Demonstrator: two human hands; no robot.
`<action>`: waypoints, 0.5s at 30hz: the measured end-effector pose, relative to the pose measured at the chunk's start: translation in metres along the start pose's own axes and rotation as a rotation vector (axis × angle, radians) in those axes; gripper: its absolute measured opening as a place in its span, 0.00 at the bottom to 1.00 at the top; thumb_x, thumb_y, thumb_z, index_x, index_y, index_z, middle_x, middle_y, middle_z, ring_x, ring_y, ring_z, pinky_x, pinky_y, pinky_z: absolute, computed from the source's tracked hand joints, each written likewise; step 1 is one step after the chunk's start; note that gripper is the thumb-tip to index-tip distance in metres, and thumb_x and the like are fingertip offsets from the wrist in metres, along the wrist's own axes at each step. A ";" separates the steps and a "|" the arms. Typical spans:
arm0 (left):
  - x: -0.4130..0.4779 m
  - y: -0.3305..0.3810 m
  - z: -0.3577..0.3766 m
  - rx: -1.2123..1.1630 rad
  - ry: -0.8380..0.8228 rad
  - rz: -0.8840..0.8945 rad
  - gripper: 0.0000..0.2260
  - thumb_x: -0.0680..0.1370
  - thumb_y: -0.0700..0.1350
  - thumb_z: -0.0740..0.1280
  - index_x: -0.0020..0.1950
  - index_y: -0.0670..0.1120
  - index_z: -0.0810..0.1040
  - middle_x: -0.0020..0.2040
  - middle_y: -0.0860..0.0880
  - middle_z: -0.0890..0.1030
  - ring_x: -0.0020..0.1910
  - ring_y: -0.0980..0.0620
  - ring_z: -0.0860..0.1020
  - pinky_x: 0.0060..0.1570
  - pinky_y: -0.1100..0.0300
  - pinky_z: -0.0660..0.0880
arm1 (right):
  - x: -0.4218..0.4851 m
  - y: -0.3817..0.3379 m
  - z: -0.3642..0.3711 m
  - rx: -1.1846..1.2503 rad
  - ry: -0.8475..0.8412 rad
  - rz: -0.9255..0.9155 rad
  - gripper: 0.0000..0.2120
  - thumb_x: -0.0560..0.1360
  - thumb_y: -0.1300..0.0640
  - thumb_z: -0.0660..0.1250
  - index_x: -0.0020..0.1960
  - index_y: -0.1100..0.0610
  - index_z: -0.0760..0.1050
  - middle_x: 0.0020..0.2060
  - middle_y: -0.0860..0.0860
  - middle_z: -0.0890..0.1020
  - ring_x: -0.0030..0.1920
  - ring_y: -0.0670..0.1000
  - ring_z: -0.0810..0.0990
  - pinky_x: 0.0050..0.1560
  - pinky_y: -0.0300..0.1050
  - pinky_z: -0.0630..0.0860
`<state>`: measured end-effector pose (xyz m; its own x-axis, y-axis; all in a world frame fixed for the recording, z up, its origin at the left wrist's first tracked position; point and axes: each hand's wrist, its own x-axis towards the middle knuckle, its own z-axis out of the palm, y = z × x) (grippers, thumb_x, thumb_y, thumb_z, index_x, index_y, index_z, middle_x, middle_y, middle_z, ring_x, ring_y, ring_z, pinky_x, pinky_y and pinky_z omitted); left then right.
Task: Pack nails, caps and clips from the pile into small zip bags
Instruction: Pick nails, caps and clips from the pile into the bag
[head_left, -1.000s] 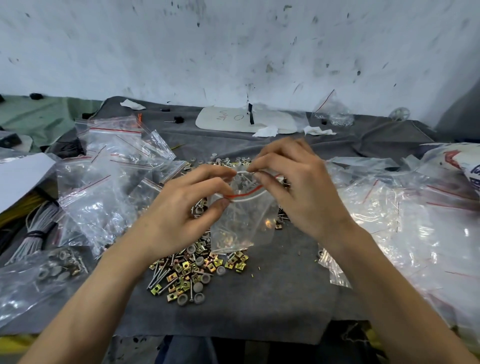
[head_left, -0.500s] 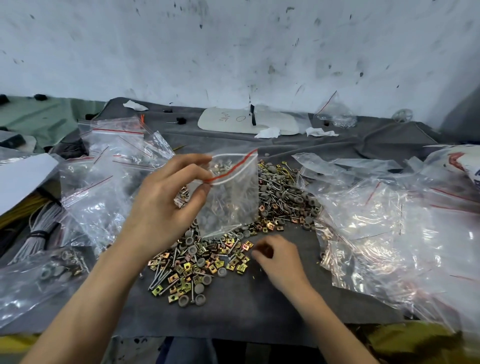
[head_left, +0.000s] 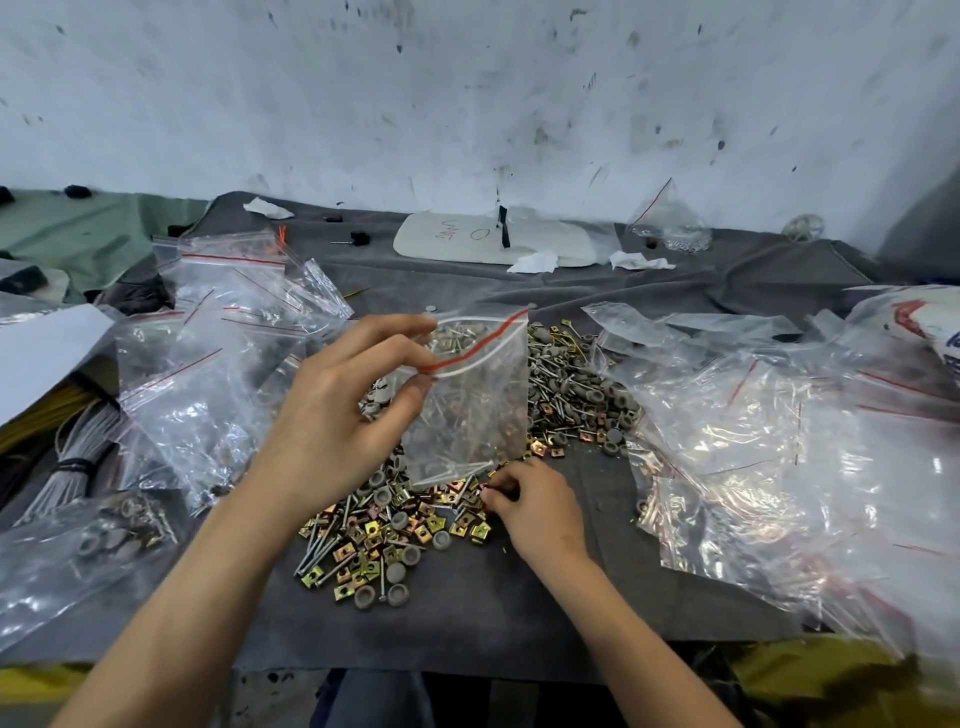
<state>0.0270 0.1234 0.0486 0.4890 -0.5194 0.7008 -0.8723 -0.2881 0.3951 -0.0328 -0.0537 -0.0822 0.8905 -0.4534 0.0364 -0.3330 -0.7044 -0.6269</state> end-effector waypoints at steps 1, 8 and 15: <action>-0.001 0.000 0.001 0.002 0.002 -0.002 0.04 0.76 0.38 0.66 0.48 0.40 0.81 0.59 0.48 0.79 0.58 0.57 0.77 0.60 0.68 0.69 | 0.001 -0.002 0.000 -0.008 0.000 0.019 0.04 0.75 0.51 0.69 0.49 0.49 0.79 0.50 0.46 0.78 0.53 0.49 0.76 0.50 0.45 0.73; -0.004 -0.001 0.004 -0.028 -0.004 -0.011 0.08 0.77 0.44 0.64 0.48 0.42 0.81 0.60 0.50 0.79 0.58 0.55 0.78 0.60 0.63 0.71 | 0.004 -0.002 0.000 0.051 -0.008 0.037 0.09 0.73 0.58 0.70 0.39 0.49 0.72 0.45 0.45 0.73 0.45 0.48 0.74 0.46 0.43 0.72; -0.002 0.006 0.008 -0.019 -0.008 -0.033 0.05 0.76 0.40 0.66 0.47 0.42 0.81 0.60 0.50 0.79 0.58 0.58 0.76 0.60 0.70 0.68 | -0.001 0.008 -0.001 0.153 0.004 -0.062 0.10 0.70 0.61 0.71 0.39 0.49 0.73 0.40 0.43 0.77 0.42 0.47 0.76 0.43 0.43 0.73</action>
<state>0.0206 0.1164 0.0446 0.5174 -0.5165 0.6823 -0.8554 -0.2901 0.4290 -0.0369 -0.0594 -0.0863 0.9064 -0.4144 0.0819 -0.2262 -0.6398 -0.7345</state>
